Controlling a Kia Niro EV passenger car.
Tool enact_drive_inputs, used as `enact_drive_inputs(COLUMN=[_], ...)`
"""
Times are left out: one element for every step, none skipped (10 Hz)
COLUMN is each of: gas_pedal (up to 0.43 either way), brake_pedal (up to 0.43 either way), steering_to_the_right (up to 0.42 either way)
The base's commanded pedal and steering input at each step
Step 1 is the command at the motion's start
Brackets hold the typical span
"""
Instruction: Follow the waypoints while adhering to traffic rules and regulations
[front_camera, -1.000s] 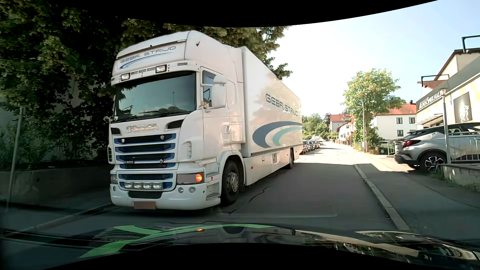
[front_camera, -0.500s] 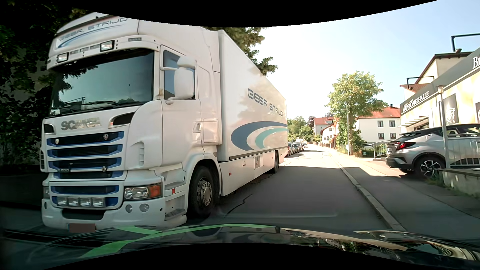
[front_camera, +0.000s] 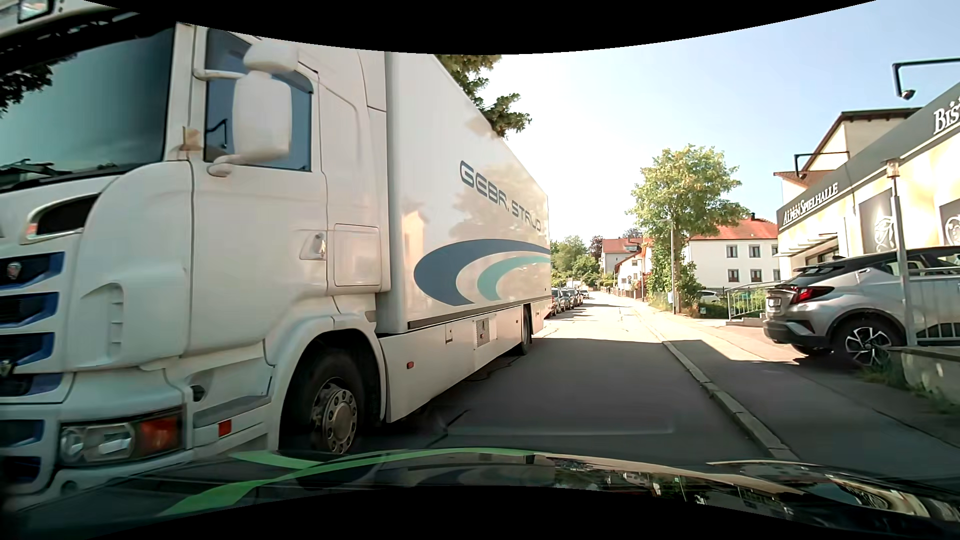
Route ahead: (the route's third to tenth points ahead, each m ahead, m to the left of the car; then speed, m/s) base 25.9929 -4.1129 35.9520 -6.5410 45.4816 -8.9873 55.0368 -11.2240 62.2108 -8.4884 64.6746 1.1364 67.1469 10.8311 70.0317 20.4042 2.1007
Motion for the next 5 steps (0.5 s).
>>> enact_drive_inputs(gas_pedal=[0.26, 0.268, 0.268, 0.268, 0.268], brake_pedal=[0.0, 0.0, 0.0, 0.0, 0.0], steering_to_the_right=[0.234, 0.234, 0.237, 0.238, 0.229])
